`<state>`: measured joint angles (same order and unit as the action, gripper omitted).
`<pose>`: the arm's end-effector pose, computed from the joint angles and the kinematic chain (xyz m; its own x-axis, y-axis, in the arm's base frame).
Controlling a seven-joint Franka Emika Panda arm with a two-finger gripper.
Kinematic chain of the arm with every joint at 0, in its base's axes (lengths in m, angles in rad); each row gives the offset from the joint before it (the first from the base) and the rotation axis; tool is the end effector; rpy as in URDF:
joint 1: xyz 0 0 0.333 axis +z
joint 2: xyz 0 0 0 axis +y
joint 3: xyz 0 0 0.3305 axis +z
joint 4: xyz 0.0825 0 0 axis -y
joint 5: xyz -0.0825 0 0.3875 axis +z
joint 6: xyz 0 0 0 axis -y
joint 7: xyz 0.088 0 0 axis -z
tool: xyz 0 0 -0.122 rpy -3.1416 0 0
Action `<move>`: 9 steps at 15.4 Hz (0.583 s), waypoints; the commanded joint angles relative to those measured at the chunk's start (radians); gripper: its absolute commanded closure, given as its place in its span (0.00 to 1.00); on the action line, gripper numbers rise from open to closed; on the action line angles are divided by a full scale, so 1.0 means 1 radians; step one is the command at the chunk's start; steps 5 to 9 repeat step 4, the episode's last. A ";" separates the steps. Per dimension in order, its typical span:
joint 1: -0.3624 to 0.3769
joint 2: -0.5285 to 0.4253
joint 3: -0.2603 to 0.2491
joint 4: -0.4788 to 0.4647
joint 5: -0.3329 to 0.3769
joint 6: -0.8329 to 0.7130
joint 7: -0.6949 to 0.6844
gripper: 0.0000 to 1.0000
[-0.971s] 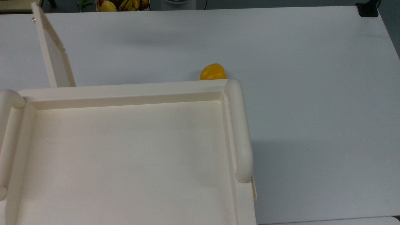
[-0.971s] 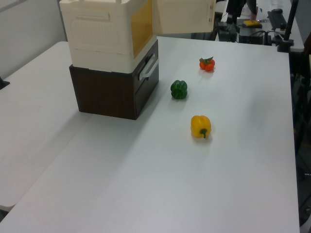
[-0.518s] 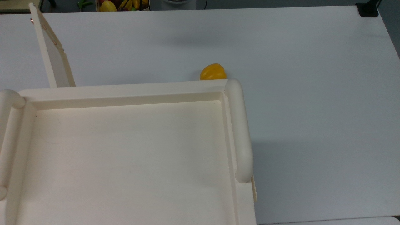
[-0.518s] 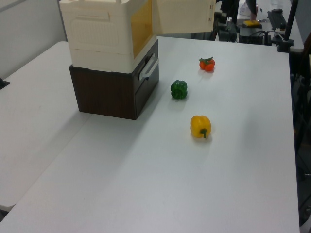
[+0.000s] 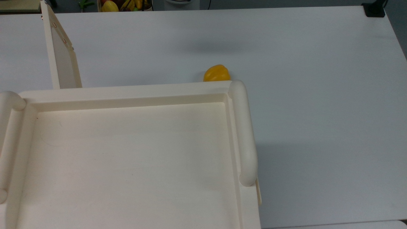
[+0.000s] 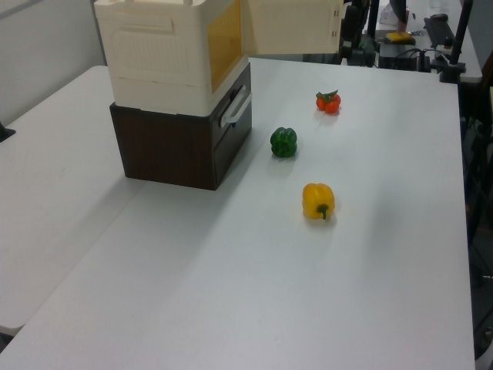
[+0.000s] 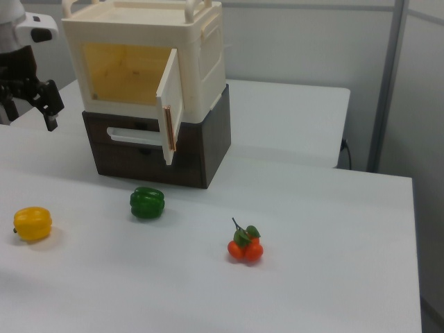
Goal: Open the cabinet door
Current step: 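Release the door and move the gripper away from the cabinet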
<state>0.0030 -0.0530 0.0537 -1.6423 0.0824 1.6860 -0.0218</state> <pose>0.5518 0.0413 0.6301 0.9928 0.0688 0.0978 0.0765 -0.9941 -0.0773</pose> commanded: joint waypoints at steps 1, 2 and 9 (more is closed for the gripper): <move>-0.014 -0.008 -0.003 -0.014 0.014 0.026 -0.040 0.00; -0.014 -0.007 -0.003 -0.014 0.013 0.027 -0.040 0.00; -0.011 -0.005 -0.003 -0.014 0.013 0.029 -0.040 0.00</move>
